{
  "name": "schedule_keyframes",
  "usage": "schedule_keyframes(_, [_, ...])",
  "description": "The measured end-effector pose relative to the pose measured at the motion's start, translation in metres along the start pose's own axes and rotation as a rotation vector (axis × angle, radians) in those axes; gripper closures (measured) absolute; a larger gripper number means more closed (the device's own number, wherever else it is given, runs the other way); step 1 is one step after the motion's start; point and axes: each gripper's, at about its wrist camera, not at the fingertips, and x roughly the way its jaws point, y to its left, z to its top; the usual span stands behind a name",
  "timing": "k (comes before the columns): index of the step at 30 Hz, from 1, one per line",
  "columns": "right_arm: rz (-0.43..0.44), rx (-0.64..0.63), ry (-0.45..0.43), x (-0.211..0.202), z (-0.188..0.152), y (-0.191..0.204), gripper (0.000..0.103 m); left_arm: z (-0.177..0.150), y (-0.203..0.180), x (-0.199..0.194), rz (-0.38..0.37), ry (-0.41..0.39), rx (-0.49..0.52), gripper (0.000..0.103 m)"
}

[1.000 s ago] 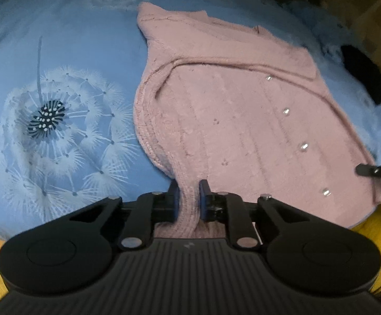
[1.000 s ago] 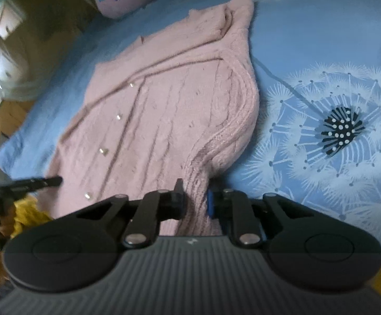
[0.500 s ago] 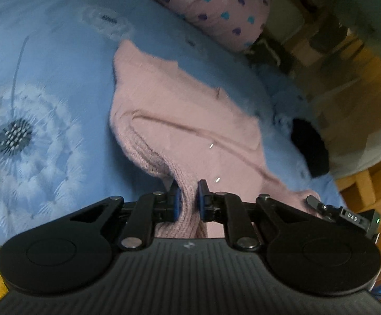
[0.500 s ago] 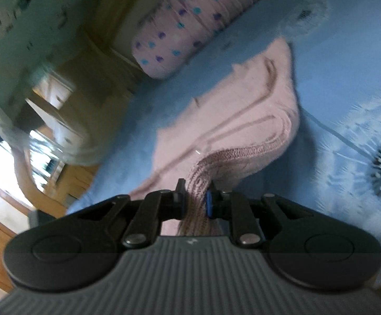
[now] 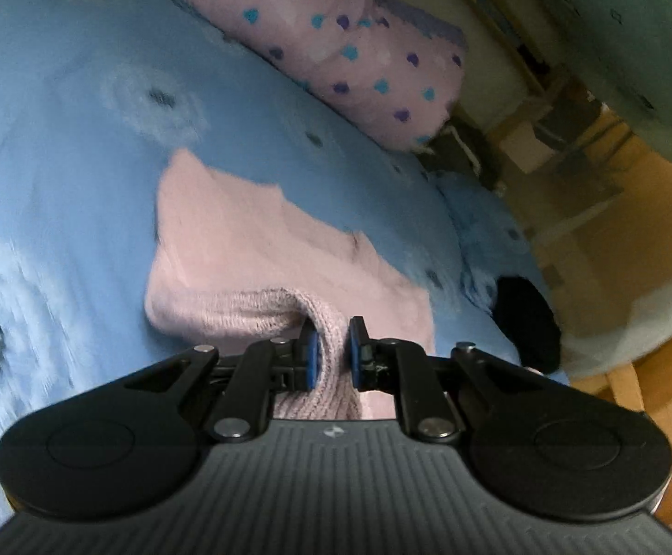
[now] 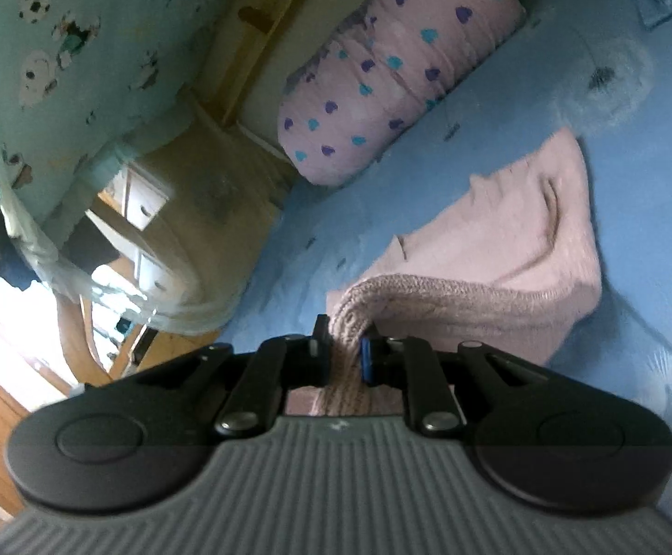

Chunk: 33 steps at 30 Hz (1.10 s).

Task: Fold small clothes
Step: 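Lift the hem toward the collar with both tools and open them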

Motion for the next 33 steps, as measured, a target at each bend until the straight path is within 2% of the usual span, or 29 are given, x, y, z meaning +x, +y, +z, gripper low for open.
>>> schedule_keyframes(5, [-0.006, 0.016, -0.089, 0.011, 0.030, -0.009, 0.088, 0.039, 0.002, 0.017, 0.029, -0.050, -0.011, 0.088])
schedule_keyframes(11, [-0.036, 0.036, -0.189, 0.041, 0.072, -0.030, 0.088, 0.086, 0.006, 0.061, 0.081, -0.100, -0.017, 0.088])
schedule_keyframes(15, [-0.091, 0.020, -0.246, 0.064, 0.092, -0.049, 0.088, 0.106, 0.020, 0.102, 0.119, -0.119, -0.033, 0.088])
schedule_keyframes(18, [-0.157, -0.002, -0.265, 0.082, 0.096, -0.068, 0.088, 0.108, 0.032, 0.128, 0.162, -0.131, -0.020, 0.089])
schedule_keyframes(26, [-0.369, 0.031, -0.197, 0.119, 0.083, -0.122, 0.088, 0.101, 0.068, 0.184, 0.369, -0.079, 0.100, 0.089])
schedule_keyframes(30, [-0.467, -0.002, -0.149, 0.127, 0.078, -0.124, 0.086, 0.101, 0.072, 0.191, 0.406, -0.072, 0.143, 0.087])
schedule_keyframes(33, [-0.500, -0.049, -0.138, 0.128, 0.077, -0.117, 0.083, 0.102, 0.070, 0.182, 0.392, -0.076, 0.143, 0.086])
